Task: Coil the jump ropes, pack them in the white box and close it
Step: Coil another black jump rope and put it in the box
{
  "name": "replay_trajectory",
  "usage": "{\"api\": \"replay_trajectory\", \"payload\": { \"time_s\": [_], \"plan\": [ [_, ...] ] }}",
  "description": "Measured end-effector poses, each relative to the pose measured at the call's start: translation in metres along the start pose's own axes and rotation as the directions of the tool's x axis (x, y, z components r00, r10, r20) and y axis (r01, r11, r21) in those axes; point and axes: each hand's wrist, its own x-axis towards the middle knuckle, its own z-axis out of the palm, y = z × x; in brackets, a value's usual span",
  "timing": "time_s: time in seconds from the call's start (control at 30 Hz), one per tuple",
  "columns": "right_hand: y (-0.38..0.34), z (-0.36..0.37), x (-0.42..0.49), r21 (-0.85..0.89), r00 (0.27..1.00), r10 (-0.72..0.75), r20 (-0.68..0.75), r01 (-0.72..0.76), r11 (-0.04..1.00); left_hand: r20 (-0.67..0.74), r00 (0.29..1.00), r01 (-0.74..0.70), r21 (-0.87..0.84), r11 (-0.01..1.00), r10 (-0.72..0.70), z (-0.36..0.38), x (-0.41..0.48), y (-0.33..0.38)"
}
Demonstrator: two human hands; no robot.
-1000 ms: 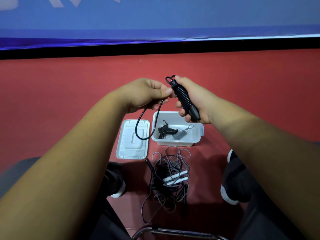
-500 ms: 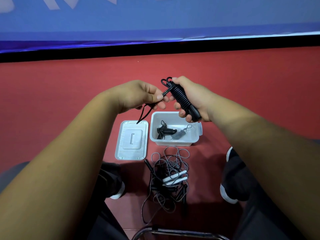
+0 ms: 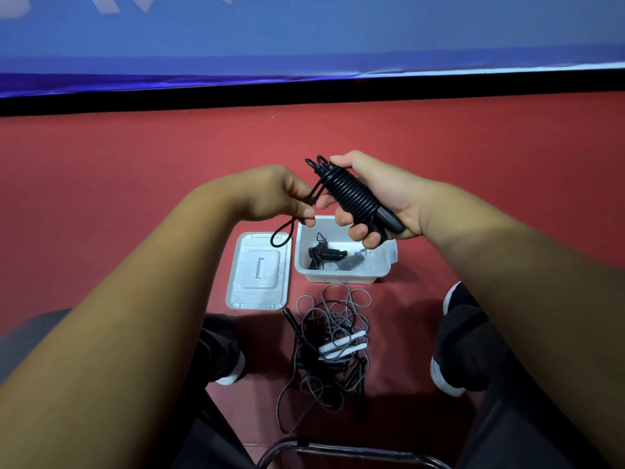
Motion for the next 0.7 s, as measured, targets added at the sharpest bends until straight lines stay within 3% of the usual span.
{"api": "replay_trajectory", "payload": {
  "time_s": [0.3,0.4,0.47,0.57,0.7],
  "plan": [
    [0.008,0.008,-0.004,-0.083,0.969,0.070,0.238,-0.052,0.995,-0.208,0.977,-0.031,0.022,0.999,0.035,0.007,0.007,0.000],
    [0.011,0.009,-0.005,-0.095,0.964,0.073,0.254,-0.050,0.994,-0.212,0.977,-0.033,0.031,0.999,0.038,0.005,0.007,0.001],
    [0.008,0.009,-0.003,-0.065,0.981,0.040,0.192,-0.028,0.997,-0.167,0.985,-0.028,0.020,0.999,0.031,0.004,0.005,-0.003],
    [0.003,0.004,0.003,0.018,0.999,-0.023,-0.022,0.024,1.000,-0.041,0.999,0.004,0.000,1.000,-0.004,0.002,0.002,-0.013],
    [0.005,-0.008,0.010,0.071,0.961,-0.039,-0.274,0.061,0.996,0.104,0.995,0.017,-0.085,0.996,-0.008,0.003,0.002,-0.012]
  ]
}}
